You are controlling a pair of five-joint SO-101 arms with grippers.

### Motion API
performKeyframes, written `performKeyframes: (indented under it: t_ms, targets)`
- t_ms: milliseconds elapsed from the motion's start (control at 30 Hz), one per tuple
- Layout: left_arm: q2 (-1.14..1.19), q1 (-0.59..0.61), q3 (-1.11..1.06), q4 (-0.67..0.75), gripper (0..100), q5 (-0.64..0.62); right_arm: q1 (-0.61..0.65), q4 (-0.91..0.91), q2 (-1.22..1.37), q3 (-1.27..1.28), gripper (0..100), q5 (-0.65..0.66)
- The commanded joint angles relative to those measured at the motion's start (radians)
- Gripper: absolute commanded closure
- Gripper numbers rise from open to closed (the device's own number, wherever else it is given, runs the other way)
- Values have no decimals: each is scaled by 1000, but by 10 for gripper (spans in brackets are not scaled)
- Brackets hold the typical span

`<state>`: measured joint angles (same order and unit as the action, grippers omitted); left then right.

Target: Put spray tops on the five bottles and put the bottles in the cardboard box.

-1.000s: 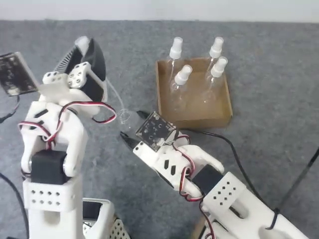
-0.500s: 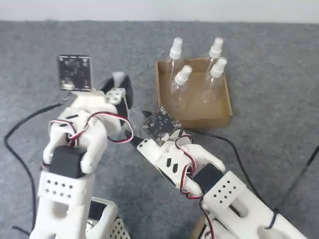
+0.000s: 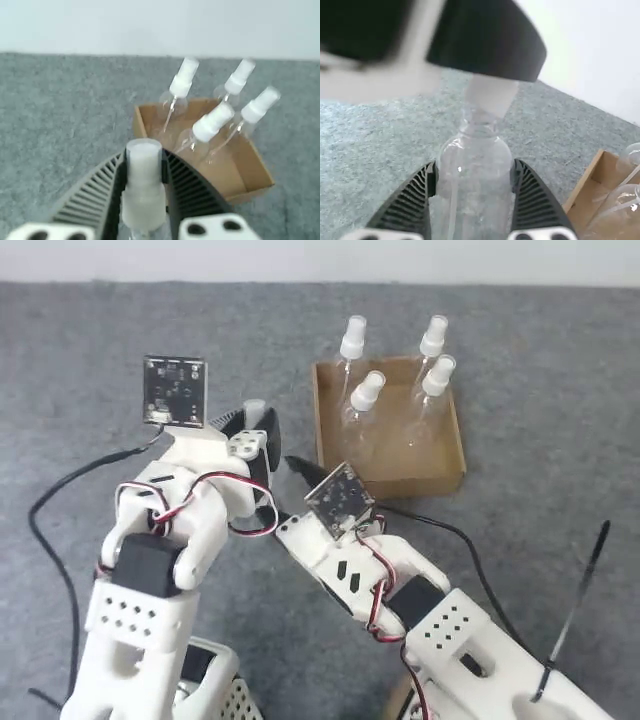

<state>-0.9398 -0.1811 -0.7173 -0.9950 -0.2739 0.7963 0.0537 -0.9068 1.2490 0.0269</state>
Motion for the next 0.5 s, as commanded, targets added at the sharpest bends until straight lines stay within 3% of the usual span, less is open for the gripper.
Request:
performKeyframes:
  t_ms: [0, 200, 467]
  targets:
    - [-17, 5, 10, -21, 973, 11, -45, -59, -39, -20, 993, -17]
    - [-18, 8, 30, -28, 836, 18, -41, -62, -39, -12, 993, -15]
    - [-8, 32, 343, -175, 830, 71, -41, -53, -39, -11, 993, -14]
